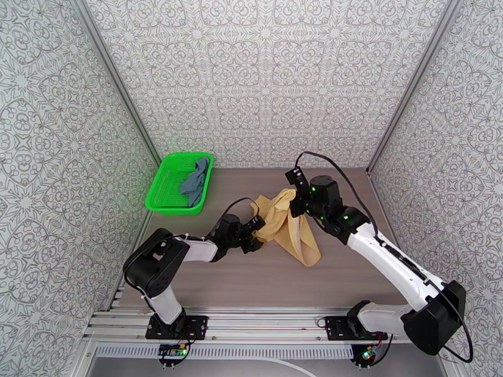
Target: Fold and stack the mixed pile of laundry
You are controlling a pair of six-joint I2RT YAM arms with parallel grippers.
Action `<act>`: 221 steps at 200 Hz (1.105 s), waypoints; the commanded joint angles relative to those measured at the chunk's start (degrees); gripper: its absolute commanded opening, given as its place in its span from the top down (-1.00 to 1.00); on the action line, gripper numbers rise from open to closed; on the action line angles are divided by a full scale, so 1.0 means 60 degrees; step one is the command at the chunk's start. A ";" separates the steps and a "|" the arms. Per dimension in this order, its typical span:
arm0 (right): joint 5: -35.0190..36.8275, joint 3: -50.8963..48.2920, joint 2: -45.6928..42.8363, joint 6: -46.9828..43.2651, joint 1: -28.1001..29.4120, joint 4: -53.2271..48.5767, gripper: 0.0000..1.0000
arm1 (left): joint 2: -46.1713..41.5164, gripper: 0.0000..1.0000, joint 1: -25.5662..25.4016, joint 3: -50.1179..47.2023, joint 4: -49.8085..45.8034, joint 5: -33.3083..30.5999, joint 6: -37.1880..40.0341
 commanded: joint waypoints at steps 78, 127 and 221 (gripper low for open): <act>0.0454 0.0623 -0.1491 -0.0002 -0.0405 -0.1797 1.00 | -0.4104 1.00 -0.0348 0.3154 -0.7085 -0.4558 0.0086; 0.0588 0.1621 -0.1793 -0.0007 -0.0666 -0.3407 1.00 | -0.5492 1.00 0.0105 0.7058 -1.0574 -0.5508 -0.0031; -0.1187 0.4466 0.1978 0.0094 -0.2962 -0.2253 1.00 | -0.2328 1.00 0.2498 1.0414 -1.1259 -0.3835 -0.0135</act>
